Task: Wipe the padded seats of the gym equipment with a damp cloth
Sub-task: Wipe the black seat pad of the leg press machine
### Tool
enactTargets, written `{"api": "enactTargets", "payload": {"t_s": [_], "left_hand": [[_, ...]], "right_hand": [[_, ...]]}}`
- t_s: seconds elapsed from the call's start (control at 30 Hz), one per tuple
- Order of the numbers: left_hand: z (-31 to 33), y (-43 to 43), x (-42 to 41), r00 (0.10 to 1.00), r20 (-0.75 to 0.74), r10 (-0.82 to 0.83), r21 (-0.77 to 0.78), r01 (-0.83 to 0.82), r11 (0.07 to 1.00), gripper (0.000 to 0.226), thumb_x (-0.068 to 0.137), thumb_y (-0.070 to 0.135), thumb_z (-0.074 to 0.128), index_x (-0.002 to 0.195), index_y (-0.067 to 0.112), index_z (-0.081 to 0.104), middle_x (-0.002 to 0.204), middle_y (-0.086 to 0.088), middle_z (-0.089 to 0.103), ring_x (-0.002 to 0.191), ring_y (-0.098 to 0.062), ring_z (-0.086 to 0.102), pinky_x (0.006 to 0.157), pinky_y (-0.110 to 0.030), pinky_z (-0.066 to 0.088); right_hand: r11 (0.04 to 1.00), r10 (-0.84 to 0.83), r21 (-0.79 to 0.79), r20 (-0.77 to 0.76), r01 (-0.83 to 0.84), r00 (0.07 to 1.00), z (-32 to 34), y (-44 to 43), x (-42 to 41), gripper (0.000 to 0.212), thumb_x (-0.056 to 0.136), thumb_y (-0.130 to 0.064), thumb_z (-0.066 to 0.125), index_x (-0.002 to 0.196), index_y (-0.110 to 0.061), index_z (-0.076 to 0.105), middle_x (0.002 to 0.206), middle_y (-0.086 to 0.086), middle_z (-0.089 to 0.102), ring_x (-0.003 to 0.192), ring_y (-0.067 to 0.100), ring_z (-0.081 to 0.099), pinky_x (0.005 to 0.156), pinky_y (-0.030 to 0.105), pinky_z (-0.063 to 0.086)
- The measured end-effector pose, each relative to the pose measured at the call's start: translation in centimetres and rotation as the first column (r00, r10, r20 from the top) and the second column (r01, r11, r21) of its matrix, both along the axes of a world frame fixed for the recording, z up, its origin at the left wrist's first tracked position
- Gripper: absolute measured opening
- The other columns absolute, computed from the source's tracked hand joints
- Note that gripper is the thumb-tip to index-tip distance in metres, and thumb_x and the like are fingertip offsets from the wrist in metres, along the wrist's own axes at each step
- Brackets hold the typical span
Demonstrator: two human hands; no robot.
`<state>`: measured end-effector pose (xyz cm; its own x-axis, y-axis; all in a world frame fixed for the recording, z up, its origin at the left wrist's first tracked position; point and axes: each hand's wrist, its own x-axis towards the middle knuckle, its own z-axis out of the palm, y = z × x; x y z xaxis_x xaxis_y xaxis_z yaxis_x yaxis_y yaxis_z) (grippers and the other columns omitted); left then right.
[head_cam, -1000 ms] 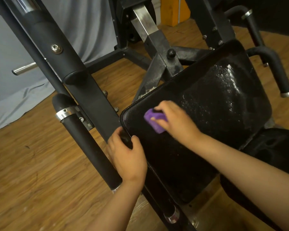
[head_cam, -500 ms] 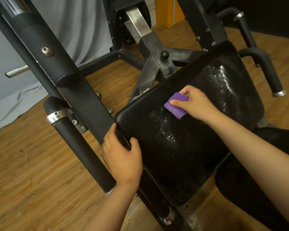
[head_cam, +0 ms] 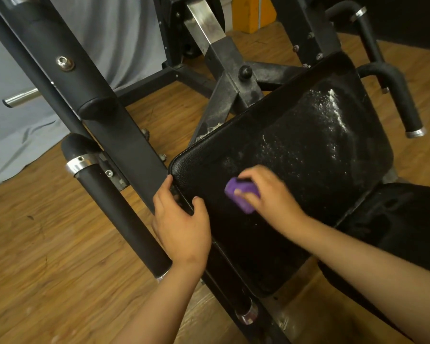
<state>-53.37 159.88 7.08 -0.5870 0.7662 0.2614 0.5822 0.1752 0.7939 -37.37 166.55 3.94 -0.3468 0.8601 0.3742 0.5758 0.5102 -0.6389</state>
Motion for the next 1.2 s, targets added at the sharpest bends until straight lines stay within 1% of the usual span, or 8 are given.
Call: {"api": "enactTargets", "payload": {"t_s": [0.17,0.3,0.4,0.63,0.77,0.87,1.07,1.2], "left_hand": [[0.0,-0.1,0.0,1.0,0.004,-0.001,-0.002,0.001,1.0,0.058,0.085,0.02,0.062,0.139,0.023,0.042,0.13,0.006,0.051,0.113,-0.01,0.055,0.101,-0.048,0.043],[-0.2,0.0,-0.1,1.0,0.003,-0.002,-0.002,0.002,1.0,0.058,0.085,0.019,0.063,0.139,0.023,0.042,0.131,0.005,0.051,0.113,-0.009,0.055,0.102,-0.048,0.042],[-0.3,0.0,-0.1,1.0,0.004,-0.005,0.005,0.005,1.0,0.058,0.085,0.02,0.063,0.139,0.023,0.042,0.131,0.005,0.051,0.113,-0.01,0.055,0.102,-0.048,0.043],[-0.5,0.0,-0.2,1.0,0.001,-0.008,0.017,0.008,1.0,0.058,0.085,0.022,0.062,0.139,0.025,0.041,0.131,0.01,0.05,0.113,-0.009,0.056,0.1,-0.048,0.045],[-0.7,0.2,-0.4,1.0,0.004,-0.02,0.021,0.02,1.0,0.058,0.084,0.023,0.061,0.138,0.026,0.041,0.125,0.016,0.046,0.112,-0.01,0.056,0.1,-0.048,0.045],[-0.7,0.2,-0.4,1.0,-0.001,-0.022,0.024,0.022,0.999,0.058,0.084,0.022,0.061,0.138,0.025,0.041,0.128,0.013,0.048,0.112,-0.01,0.056,0.1,-0.047,0.045],[-0.6,0.3,-0.2,1.0,-0.013,-0.022,0.018,0.022,1.0,0.058,0.084,0.021,0.061,0.138,0.023,0.041,0.125,0.015,0.046,0.112,-0.01,0.056,0.099,-0.046,0.045],[-0.6,0.3,-0.3,1.0,-0.01,-0.022,0.015,0.023,1.0,0.057,0.084,0.022,0.061,0.138,0.023,0.042,0.129,0.012,0.049,0.112,-0.009,0.056,0.1,-0.046,0.045]], "right_hand": [[0.931,-0.363,-0.067,-0.119,0.358,0.924,1.3,2.6,0.8,0.03,0.092,-0.022,0.06,0.12,-0.013,0.051,0.117,-0.002,0.052,0.108,0.006,0.048,0.094,0.026,0.046],[0.995,-0.07,-0.072,-0.021,0.069,0.997,-0.9,-2.3,-1.5,0.038,0.086,-0.011,0.065,0.122,-0.009,0.052,0.122,0.004,0.052,0.112,0.012,0.051,0.092,0.014,0.039],[0.991,0.133,-0.032,0.167,-0.13,0.977,-2.0,-3.3,-0.4,0.042,0.082,-0.01,0.069,0.121,-0.007,0.054,0.119,0.008,0.052,0.11,0.018,0.053,0.092,0.023,0.044],[0.913,-0.404,-0.095,-0.062,0.397,0.913,-0.9,1.3,2.5,0.036,0.093,-0.017,0.058,0.126,-0.007,0.047,0.123,0.008,0.049,0.104,0.004,0.042,0.086,0.015,0.033],[0.999,-0.046,-0.011,0.089,0.047,0.995,-3.7,-4.4,0.4,0.038,0.08,-0.009,0.073,0.113,-0.004,0.055,0.111,0.009,0.055,0.096,0.011,0.053,0.082,0.022,0.047],[0.972,0.182,0.076,0.349,-0.221,0.919,-4.8,-5.8,1.4,0.046,0.063,-0.015,0.08,0.104,-0.007,0.062,0.101,0.007,0.062,0.089,0.016,0.064,0.071,0.022,0.055],[0.959,-0.274,-0.049,0.069,0.278,0.959,-3.6,-0.9,5.0,0.022,0.093,-0.014,0.059,0.111,-0.002,0.054,0.106,0.003,0.05,0.099,0.011,0.05,0.077,0.006,0.035],[0.98,-0.185,-0.065,0.064,0.189,0.981,-4.5,-3.0,3.7,0.026,0.091,-0.016,0.061,0.112,-0.004,0.053,0.108,0.008,0.052,0.093,0.014,0.054,0.078,0.013,0.04]]}}
